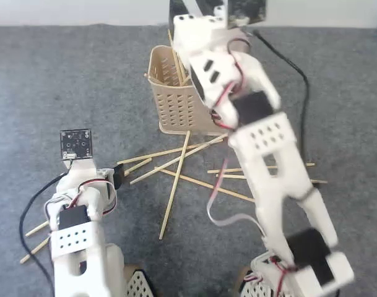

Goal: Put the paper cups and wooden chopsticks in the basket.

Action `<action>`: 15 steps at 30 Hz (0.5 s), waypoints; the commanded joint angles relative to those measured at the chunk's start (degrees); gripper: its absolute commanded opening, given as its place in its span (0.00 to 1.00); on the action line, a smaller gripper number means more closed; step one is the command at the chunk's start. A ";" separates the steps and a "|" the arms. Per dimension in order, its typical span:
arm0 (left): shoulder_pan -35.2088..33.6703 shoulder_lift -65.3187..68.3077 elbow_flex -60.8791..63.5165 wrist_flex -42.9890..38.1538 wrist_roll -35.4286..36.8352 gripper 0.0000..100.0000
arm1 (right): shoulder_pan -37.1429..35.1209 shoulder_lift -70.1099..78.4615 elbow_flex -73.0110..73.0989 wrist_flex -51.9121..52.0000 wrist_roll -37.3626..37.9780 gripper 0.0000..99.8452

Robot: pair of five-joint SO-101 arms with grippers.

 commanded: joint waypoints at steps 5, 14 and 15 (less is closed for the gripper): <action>0.70 -1.14 -0.92 2.29 -0.70 0.30 | 2.68 -20.44 -3.08 35.38 -9.05 0.08; 1.49 -0.70 -2.77 8.53 -4.57 0.30 | 13.14 -29.14 -1.23 62.64 -15.82 0.08; 1.49 -0.70 -2.77 8.70 -5.01 0.30 | 14.29 -30.29 0.00 64.31 -15.82 0.08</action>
